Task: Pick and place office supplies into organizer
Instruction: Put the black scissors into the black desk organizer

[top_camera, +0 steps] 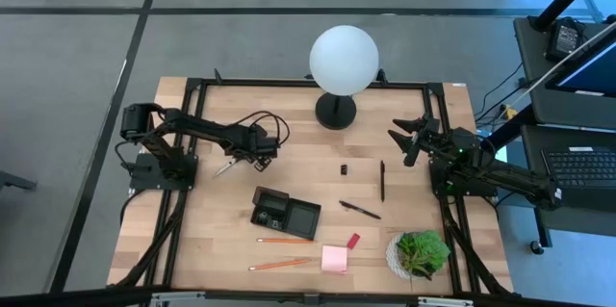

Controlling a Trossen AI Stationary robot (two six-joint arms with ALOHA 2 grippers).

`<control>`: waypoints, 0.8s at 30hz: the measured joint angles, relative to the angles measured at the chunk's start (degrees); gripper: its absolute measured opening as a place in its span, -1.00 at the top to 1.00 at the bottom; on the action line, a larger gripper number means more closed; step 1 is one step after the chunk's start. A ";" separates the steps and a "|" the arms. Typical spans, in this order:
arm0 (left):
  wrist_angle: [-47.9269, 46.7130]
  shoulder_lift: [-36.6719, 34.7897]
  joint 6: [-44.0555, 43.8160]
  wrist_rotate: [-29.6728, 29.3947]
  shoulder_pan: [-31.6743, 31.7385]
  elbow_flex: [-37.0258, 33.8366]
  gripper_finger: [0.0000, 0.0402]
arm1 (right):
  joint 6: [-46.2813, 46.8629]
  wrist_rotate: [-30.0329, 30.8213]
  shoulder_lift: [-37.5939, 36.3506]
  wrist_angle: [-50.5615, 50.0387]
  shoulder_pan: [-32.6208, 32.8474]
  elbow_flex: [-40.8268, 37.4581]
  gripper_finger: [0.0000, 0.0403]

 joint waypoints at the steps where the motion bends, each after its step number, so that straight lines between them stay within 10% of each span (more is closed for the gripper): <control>1: -0.04 0.00 -0.18 -0.16 -0.19 0.00 0.37 | -0.13 0.00 0.00 0.00 0.02 -0.01 -0.17; 24: 3.64 -0.87 9.05 16.32 11.25 -4.63 0.37 | -1.40 0.00 0.00 -0.01 0.00 0.00 -0.17</control>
